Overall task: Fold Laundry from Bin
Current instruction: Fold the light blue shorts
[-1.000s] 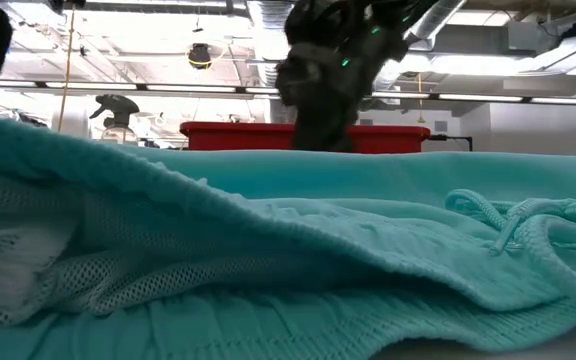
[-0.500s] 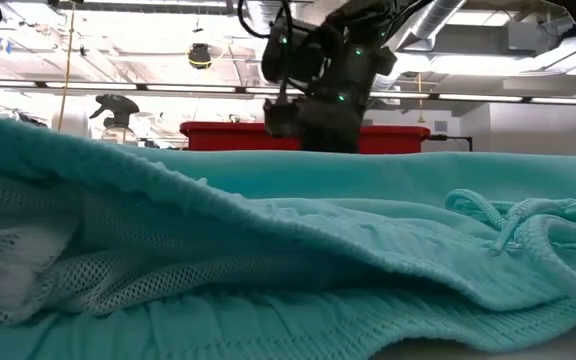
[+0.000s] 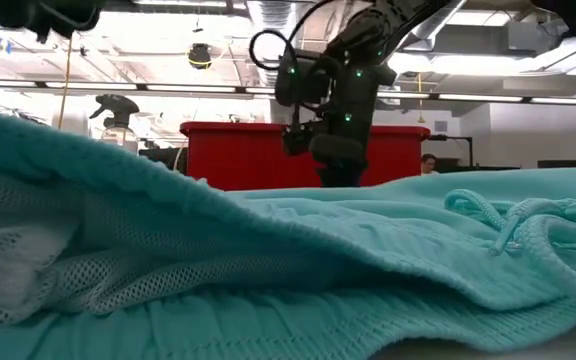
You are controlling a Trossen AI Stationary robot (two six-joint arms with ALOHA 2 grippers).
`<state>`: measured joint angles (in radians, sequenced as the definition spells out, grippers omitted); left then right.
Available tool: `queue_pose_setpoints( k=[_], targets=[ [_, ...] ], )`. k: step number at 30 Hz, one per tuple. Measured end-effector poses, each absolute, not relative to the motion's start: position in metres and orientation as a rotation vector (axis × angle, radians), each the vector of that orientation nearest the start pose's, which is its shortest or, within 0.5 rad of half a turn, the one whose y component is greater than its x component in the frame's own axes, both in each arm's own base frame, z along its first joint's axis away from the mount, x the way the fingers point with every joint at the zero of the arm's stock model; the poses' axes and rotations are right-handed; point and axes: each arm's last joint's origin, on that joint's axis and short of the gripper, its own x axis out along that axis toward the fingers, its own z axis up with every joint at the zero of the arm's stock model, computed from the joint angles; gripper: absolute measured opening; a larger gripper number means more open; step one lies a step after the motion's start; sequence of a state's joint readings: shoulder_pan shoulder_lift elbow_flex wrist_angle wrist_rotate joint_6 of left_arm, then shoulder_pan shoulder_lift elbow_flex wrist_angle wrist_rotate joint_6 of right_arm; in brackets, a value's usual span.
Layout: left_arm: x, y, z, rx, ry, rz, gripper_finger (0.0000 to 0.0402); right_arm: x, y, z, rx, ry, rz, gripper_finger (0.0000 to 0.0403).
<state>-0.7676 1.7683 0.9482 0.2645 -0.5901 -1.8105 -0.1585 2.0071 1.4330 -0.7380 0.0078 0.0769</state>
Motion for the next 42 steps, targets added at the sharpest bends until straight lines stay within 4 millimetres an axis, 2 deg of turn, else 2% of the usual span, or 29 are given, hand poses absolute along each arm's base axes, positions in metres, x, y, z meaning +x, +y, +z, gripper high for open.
queue_pose_setpoints(
  k=[5,11,15,18,21,23,25,27,31,34,40,42],
  targets=[
    [0.269,-0.233,0.168,-1.400,0.471,0.340,0.0002,0.380,-0.087,0.162,0.158,1.373,-0.264,0.0040],
    [0.269,-0.231,0.168,-1.413,0.433,0.368,0.0002,0.370,-0.120,0.163,0.134,1.385,-0.374,0.0019],
    [0.270,-0.230,0.168,-1.415,0.396,0.386,0.0002,0.364,-0.135,0.171,0.224,1.364,-0.345,0.0022],
    [0.270,-0.229,0.169,-1.411,0.338,0.411,0.0002,0.365,-0.130,0.201,0.266,1.243,-0.251,0.0043],
    [0.272,-0.225,0.169,-1.400,0.306,0.428,0.0002,0.367,-0.118,0.230,0.184,1.118,-0.181,0.0059],
    [0.275,-0.222,0.169,-1.393,0.299,0.439,0.0002,0.369,-0.111,0.241,0.128,1.065,-0.148,0.0063],
    [0.278,-0.217,0.169,-1.388,0.285,0.457,0.0002,0.373,-0.106,0.243,0.096,1.027,-0.127,0.0063],
    [0.281,-0.213,0.169,-1.372,0.279,0.464,0.0002,0.378,-0.100,0.237,0.088,1.035,-0.111,0.0058],
    [0.284,-0.209,0.168,-1.341,0.289,0.465,0.0002,0.393,-0.088,0.209,0.086,1.080,-0.054,0.0031],
    [0.284,-0.209,0.168,-1.339,0.292,0.463,0.0002,0.402,-0.081,0.195,0.091,1.074,-0.010,0.0015],
    [0.283,-0.212,0.168,-1.361,0.291,0.460,0.0002,0.410,-0.086,0.161,0.107,1.139,-0.016,0.0032],
    [0.283,-0.212,0.168,-1.357,0.292,0.458,0.0002,0.410,-0.091,0.156,0.136,1.147,-0.039,0.0038]
  ],
)
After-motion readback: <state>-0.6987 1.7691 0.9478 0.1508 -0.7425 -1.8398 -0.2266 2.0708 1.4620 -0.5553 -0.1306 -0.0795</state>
